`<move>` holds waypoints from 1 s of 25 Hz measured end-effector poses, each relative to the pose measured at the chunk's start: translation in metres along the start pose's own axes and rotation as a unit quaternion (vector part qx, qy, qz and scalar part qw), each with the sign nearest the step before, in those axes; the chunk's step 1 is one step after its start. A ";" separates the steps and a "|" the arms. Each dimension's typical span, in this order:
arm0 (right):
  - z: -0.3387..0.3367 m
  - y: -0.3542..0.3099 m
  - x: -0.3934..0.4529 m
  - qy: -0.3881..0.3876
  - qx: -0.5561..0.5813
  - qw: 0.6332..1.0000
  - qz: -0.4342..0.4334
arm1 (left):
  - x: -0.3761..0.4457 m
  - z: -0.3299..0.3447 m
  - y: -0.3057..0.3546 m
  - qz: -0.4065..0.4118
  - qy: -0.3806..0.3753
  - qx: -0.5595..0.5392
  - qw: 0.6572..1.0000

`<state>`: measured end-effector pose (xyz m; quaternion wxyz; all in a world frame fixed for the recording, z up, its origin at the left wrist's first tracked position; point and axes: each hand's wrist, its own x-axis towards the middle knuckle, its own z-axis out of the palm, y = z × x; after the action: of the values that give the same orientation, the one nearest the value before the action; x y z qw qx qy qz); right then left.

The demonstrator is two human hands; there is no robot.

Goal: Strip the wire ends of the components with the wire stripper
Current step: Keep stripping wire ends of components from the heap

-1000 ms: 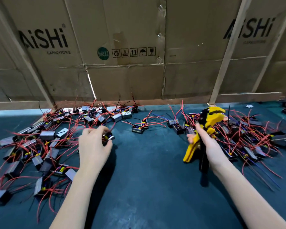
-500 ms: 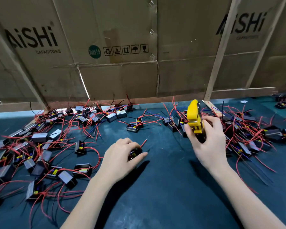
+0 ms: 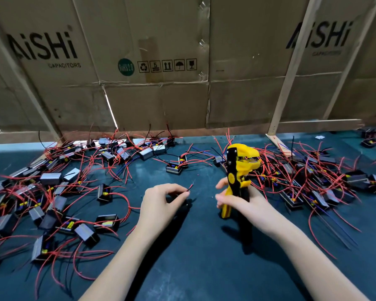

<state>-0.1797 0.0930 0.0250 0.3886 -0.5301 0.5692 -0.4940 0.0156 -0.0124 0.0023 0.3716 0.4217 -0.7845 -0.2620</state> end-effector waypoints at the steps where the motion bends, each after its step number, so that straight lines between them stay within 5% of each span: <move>1: -0.001 -0.001 -0.002 -0.014 -0.020 0.999 0.022 | 0.000 0.000 0.000 -0.002 0.001 0.001 1.000; 6: 0.001 -0.003 -0.004 -0.074 -0.116 0.990 0.010 | -0.001 0.002 0.002 0.027 0.023 0.034 0.999; 9: -0.003 0.005 0.004 0.047 -0.174 0.984 0.010 | -0.004 -0.001 0.004 0.021 0.009 0.018 1.000; 14: -0.019 0.021 0.013 0.236 -0.356 0.903 0.039 | -0.002 0.000 0.008 -0.019 -0.029 -0.040 0.999; 18: -0.022 0.030 0.019 0.280 -0.468 0.835 0.079 | -0.006 0.001 0.010 -0.001 -0.066 -0.071 0.995; 25: -0.020 0.038 0.027 0.290 -0.552 0.778 0.069 | -0.012 0.001 0.021 0.026 -0.170 -0.204 0.964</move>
<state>-0.2107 0.0675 -0.0062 -0.1212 -0.4444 0.8655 -0.1969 0.0098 0.0085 0.0130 0.3172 0.2655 -0.7771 -0.4744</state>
